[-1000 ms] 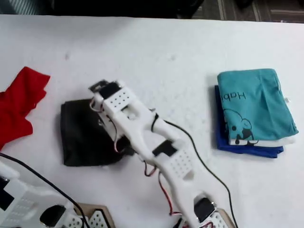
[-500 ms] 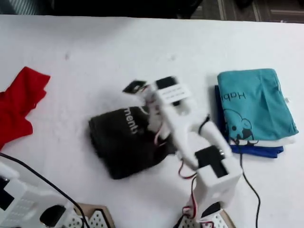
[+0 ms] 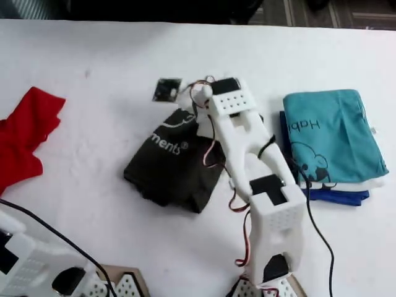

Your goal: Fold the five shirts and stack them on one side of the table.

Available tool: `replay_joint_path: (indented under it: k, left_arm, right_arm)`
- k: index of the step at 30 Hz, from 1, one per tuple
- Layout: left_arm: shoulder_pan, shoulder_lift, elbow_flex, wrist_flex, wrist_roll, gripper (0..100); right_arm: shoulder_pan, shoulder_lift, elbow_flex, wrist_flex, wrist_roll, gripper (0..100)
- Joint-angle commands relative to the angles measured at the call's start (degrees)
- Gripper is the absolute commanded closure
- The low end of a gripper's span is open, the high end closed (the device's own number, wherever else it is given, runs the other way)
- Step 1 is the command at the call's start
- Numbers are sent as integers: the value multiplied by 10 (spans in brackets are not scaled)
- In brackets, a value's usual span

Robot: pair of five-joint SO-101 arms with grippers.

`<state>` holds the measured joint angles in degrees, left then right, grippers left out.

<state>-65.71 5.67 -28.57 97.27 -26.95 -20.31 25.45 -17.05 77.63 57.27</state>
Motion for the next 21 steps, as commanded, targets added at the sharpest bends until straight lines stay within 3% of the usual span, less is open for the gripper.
replay_joint_path:
  k: [1,5,11,14,18,21]
  left_arm:
    - [1,-27,-2,-8,0,973]
    - [0,-27,-2,-8,0,973]
    - [0,-27,-2,-8,0,973]
    - [0,-27,-2,-6,0,974]
    - [0,-27,-1,-4,0,975]
    - [-1,-27,-1,-3,1,976]
  right_arm:
    - [-14,-13,-78,101,-117,648]
    - [-36,-18,-119,215,-144,666]
    - [-81,-82,-68,212,-265,985]
    - [-125,-127,5,211,-336,943]
    - [-209,-133,98,205,-391,983]
    - [-257,-96,137,143,-448,979]
